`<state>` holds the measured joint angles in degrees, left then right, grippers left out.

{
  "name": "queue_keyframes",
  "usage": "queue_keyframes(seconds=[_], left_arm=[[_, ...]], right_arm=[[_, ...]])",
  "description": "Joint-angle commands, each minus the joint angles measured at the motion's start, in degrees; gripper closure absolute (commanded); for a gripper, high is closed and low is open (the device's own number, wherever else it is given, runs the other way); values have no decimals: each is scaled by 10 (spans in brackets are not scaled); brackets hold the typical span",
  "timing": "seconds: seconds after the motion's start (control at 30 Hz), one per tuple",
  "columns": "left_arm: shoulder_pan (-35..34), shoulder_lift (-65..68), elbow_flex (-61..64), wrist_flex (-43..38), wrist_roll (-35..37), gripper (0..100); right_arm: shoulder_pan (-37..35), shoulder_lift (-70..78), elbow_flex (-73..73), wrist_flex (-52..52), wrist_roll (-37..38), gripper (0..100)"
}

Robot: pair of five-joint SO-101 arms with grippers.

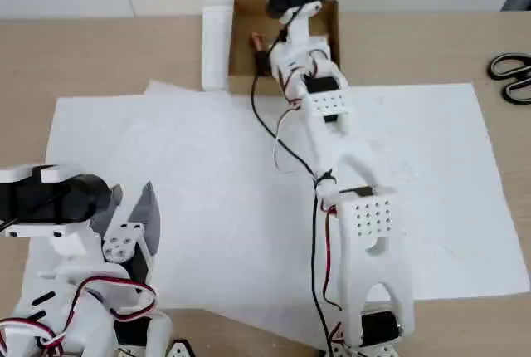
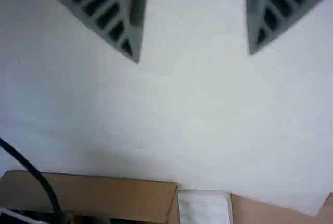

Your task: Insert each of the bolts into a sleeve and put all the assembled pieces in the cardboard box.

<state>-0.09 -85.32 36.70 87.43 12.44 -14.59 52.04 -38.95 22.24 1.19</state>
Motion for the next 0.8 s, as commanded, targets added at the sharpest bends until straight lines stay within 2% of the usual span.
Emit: queue_keyframes(seconds=[0.0, 0.13, 0.33, 0.77], left_arm=[[-2, 0, 0, 0, -1, 873], [-2, 0, 5, 0, -1, 873], [-2, -3, 37, -10, -1, 873], [1, -3, 32, -25, -4, 873]], right_arm=[[0, 4, -73, -15, 2, 990], [0, 19, -86, -15, 4, 978], [-2, 22, -86, -14, 4, 834], [-1, 16, -116, -12, 4, 832]])
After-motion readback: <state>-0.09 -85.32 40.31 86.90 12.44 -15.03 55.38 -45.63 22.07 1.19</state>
